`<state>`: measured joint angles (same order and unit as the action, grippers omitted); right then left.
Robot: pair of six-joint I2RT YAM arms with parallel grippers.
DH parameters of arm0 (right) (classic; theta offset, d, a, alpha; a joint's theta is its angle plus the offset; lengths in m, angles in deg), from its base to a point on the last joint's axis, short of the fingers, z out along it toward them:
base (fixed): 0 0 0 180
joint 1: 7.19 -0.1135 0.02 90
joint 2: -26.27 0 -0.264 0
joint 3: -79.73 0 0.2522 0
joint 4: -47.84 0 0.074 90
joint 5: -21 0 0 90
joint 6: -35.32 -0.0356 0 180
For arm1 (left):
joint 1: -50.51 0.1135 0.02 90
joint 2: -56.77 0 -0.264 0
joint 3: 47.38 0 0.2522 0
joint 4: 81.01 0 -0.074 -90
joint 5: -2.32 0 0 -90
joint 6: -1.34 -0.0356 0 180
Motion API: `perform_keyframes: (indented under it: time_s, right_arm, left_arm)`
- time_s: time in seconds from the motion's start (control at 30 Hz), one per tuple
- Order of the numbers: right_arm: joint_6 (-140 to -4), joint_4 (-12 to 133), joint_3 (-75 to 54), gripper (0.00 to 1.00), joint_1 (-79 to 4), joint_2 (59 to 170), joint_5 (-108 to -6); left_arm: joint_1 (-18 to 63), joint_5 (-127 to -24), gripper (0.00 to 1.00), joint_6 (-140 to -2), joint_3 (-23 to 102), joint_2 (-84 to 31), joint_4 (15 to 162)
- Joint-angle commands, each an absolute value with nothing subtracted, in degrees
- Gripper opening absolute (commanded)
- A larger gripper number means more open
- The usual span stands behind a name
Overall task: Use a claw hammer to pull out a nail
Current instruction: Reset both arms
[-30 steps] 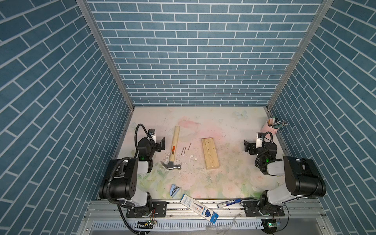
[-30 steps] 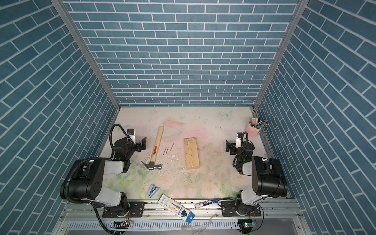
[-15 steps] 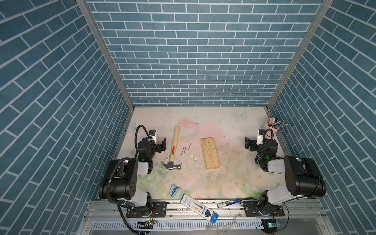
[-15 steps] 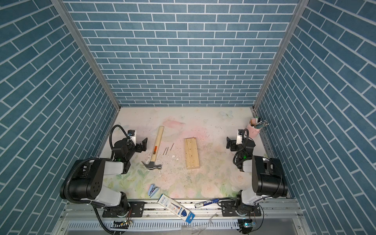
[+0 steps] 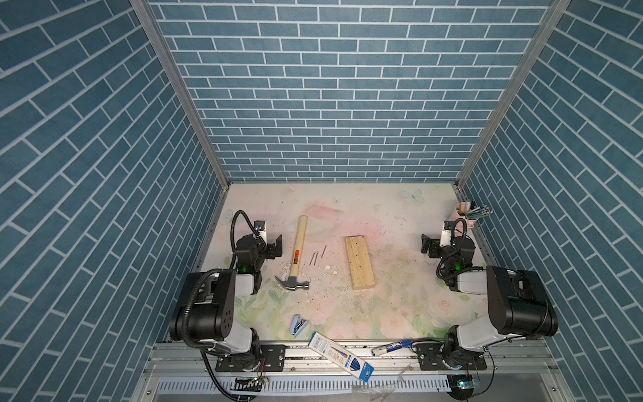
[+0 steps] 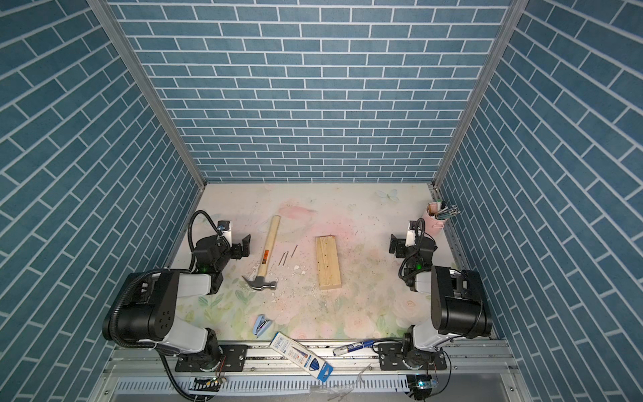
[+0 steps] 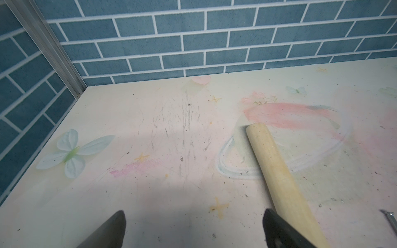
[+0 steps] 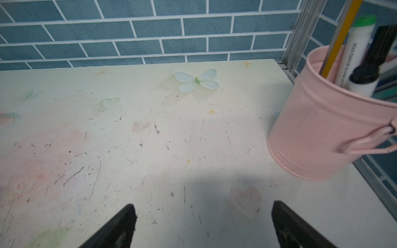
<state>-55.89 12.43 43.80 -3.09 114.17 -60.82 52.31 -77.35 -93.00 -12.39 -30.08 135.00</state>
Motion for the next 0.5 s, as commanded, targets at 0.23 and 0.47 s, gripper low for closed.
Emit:
perform_keyframes:
  time_s: [0.23, 0.47]
  right_arm:
    - [-55.94, 11.78, 43.95, 0.99, -3.48, 114.27, -62.47]
    - [-56.01, 11.94, 43.74, 0.99, -3.47, 114.41, -62.24]
  left_arm:
    - [52.62, -77.32, 0.99, -93.19, -11.64, -30.34, 134.4]
    - [52.62, -77.31, 0.99, -93.24, -11.49, -30.39, 134.37]
